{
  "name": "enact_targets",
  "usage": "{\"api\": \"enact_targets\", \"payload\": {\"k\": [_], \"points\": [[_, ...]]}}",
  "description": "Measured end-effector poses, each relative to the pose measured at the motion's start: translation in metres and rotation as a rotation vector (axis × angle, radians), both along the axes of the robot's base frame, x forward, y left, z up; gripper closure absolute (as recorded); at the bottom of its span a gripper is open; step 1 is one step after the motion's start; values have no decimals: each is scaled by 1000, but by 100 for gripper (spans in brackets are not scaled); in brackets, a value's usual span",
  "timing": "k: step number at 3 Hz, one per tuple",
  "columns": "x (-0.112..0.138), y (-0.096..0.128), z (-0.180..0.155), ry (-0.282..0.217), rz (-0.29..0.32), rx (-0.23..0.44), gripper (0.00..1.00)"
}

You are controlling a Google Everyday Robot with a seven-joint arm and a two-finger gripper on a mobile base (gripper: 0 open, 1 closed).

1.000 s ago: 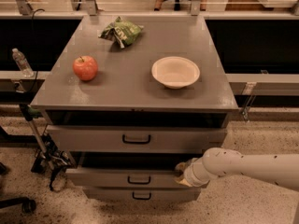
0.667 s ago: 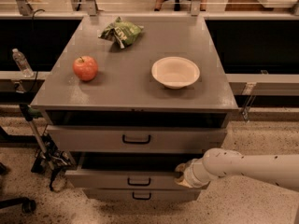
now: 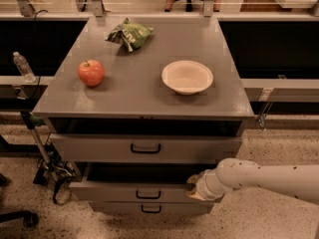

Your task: Open middle drawer

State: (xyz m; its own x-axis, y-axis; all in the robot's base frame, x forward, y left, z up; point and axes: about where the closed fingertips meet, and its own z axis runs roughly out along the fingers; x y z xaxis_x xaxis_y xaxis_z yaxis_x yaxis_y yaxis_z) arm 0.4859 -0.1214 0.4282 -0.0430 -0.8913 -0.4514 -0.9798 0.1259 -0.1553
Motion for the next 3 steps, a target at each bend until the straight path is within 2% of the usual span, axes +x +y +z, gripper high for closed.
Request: {"api": "enact_targets", "payload": {"k": [3], "points": [[-8,-1,0,6,-4,5,100]]}}
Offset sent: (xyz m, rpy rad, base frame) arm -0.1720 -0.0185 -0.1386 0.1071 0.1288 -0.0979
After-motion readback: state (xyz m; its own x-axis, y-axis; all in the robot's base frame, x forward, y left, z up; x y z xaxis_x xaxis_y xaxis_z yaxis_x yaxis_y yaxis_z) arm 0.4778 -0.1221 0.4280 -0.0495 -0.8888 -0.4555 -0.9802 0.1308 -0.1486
